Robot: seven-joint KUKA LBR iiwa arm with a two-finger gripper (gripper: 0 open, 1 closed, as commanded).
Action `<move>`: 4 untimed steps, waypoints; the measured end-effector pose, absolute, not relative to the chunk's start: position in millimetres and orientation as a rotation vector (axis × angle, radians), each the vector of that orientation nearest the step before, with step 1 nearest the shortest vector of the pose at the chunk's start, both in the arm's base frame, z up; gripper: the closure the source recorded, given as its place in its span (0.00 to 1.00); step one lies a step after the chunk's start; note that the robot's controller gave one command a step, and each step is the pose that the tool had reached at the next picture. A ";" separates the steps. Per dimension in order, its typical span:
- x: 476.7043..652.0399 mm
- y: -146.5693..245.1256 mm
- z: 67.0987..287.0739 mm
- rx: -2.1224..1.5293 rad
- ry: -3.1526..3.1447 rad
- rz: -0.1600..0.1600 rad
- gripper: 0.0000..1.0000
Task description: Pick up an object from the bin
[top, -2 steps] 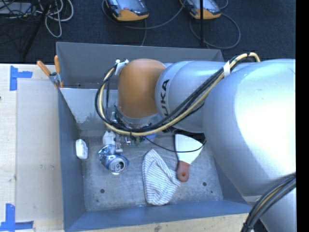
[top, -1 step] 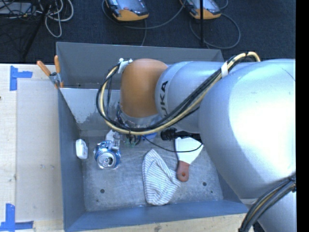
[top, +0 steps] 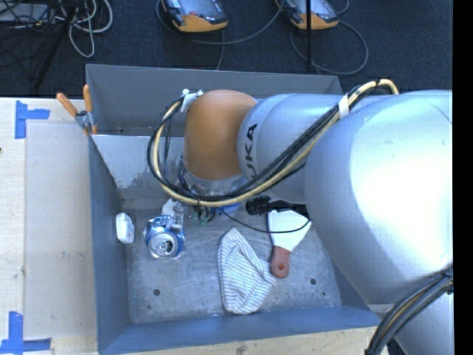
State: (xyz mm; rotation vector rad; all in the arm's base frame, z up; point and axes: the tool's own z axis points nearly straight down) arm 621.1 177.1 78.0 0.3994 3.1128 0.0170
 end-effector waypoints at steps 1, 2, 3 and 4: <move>620.9 177.1 79.4 0.398 3.112 0.015 1.00; 619.4 175.7 85.9 0.398 3.116 0.006 1.00; 619.2 174.9 100.1 0.398 3.118 0.001 1.00; 620.1 175.1 110.2 0.399 3.115 0.002 1.00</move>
Offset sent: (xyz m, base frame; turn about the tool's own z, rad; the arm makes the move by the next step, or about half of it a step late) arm 0.0000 0.0000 0.0566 0.0000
